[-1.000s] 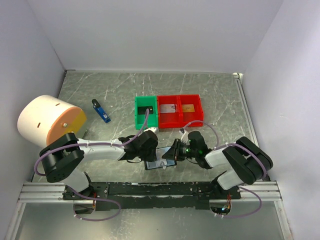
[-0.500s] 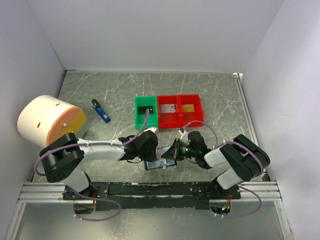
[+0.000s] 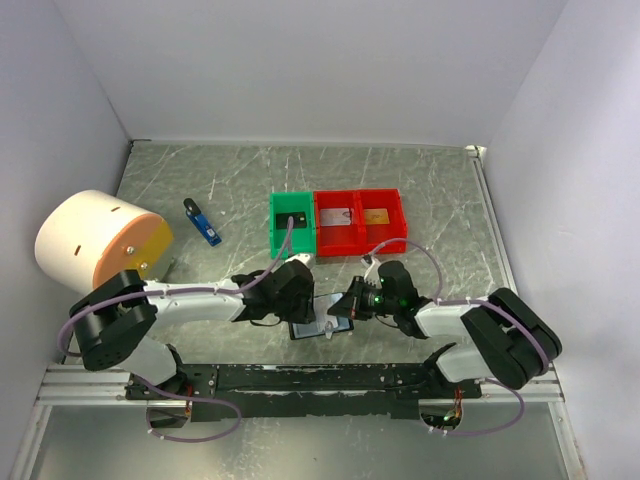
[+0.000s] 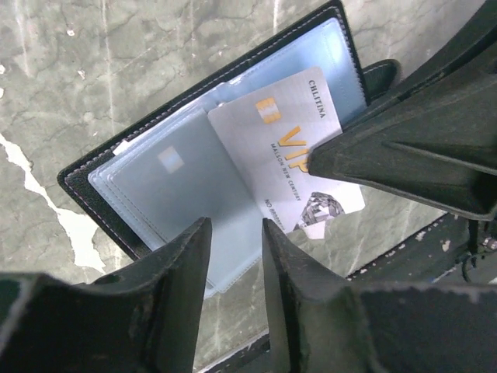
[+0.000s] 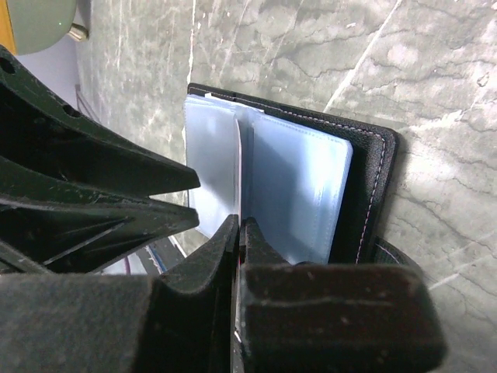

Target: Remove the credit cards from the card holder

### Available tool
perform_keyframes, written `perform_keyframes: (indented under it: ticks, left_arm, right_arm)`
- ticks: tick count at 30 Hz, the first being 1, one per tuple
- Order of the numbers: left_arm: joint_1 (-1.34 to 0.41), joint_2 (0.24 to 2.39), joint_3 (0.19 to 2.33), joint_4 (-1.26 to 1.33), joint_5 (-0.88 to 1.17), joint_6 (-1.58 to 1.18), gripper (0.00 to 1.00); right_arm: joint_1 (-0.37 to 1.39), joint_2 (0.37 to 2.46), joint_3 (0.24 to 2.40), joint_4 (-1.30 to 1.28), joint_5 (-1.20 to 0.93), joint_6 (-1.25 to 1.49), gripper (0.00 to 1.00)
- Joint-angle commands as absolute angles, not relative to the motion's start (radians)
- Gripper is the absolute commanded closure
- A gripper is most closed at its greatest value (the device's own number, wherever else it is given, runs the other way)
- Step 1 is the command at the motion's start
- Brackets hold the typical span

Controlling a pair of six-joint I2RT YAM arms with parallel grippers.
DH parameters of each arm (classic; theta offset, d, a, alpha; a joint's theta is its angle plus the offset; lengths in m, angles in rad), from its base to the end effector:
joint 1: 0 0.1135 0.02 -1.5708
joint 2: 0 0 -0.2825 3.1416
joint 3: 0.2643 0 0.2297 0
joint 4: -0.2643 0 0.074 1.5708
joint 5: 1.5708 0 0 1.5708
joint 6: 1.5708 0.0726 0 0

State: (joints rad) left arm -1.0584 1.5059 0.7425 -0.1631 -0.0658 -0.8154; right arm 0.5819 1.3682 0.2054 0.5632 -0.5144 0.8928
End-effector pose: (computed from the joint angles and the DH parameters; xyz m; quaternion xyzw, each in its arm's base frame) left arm 0.1470 -0.2516 0.1684 0.1046 0.9423 -0.2365 0.2126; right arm 0.1637 0.1505 0.1331 0.0151 0.8634 0.4700 0.1829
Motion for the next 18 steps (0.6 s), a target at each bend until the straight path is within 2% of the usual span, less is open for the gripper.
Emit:
perform_keyframes:
  ticks: [1, 4, 10, 15, 18]
  left_arm:
    - [-1.063, 1.453, 0.749, -0.134, -0.017, -0.817, 0.54]
    - [-1.063, 1.455, 0.752, -0.106, 0.003, -0.821, 0.51]
    - [-1.063, 1.510, 0.730, -0.016, 0.050, -0.848, 0.53]
    - [-1.063, 1.559, 0.717, 0.033, 0.060, -0.868, 0.60]
    - [-1.063, 1.572, 0.716, 0.017, 0.036, -0.871, 0.65]
  right_arm:
    - [0.572, 1.318, 0.217, 0.465, -0.463, 0.854, 1.00]
    - [0.572, 1.296, 0.216, 0.444, -0.456, 0.849, 1.00]
    - [0.572, 1.305, 0.205, 0.466, -0.468, 0.861, 1.00]
    - [0.572, 1.318, 0.203, 0.478, -0.479, 0.863, 1.00]
    - [0.572, 1.328, 0.200, 0.500, -0.493, 0.869, 0.96]
